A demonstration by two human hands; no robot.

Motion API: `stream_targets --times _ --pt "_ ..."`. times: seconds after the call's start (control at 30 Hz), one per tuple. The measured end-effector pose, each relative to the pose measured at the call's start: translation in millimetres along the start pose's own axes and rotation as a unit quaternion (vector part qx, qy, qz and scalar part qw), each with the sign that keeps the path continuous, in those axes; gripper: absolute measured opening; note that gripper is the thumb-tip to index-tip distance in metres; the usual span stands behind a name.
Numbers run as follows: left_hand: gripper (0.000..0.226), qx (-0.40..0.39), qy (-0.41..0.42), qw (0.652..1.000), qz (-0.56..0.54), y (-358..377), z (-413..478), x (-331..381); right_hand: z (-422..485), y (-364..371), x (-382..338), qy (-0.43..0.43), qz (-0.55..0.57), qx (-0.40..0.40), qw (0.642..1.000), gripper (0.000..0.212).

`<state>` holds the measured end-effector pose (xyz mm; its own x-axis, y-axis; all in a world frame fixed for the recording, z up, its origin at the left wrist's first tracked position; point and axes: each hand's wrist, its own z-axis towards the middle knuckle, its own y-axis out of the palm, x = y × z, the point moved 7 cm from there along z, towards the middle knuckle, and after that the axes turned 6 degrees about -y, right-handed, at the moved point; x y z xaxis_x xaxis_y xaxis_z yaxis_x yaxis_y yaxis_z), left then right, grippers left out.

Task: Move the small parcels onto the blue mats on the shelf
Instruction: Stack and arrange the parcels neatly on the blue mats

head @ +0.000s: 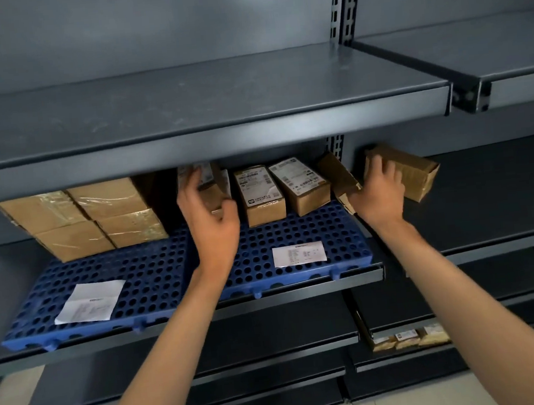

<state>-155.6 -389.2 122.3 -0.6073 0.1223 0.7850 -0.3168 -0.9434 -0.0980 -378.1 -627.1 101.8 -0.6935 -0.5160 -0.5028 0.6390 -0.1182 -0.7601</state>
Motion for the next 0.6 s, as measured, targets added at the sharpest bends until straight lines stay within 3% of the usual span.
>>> stream_targets --times 0.1,0.17,0.23,0.3,0.37,0.43,0.53,0.6 --pt "0.054 -0.019 0.045 0.999 0.006 14.3 -6.9 16.0 10.9 30.2 26.1 0.019 -0.028 -0.15 0.988 0.099" --pt "0.052 -0.039 0.048 0.998 0.014 21.3 -11.3 18.9 13.9 47.5 33.6 0.015 -0.002 -0.209 0.978 0.098" --pt "0.052 -0.043 0.045 0.998 0.014 20.6 -13.6 18.6 17.0 51.8 32.9 -0.001 0.023 -0.216 0.976 0.071" --pt "0.052 -0.026 0.041 0.999 0.012 12.0 -11.6 14.9 24.1 42.2 30.7 -0.027 0.01 -0.156 0.987 0.038" --pt "0.05 -0.003 0.028 0.999 0.017 0.3 -7.4 7.2 33.1 28.3 28.6 -0.034 0.004 -0.075 0.997 0.028" --pt "0.053 0.017 -0.019 0.999 0.025 -9.7 -1.3 -5.6 39.6 29.4 23.3 -0.028 0.015 -0.087 0.996 0.043" --pt "0.069 0.046 -0.13 0.99 0.029 -21.1 6.2 -34.2 33.4 58.2 11.2 -0.016 0.03 -0.24 0.97 0.087" --pt "0.081 0.04 -0.202 0.978 -0.017 -23.5 9.4 -51.5 27.6 71.0 8.9 -0.019 0.011 -0.269 0.963 0.092"
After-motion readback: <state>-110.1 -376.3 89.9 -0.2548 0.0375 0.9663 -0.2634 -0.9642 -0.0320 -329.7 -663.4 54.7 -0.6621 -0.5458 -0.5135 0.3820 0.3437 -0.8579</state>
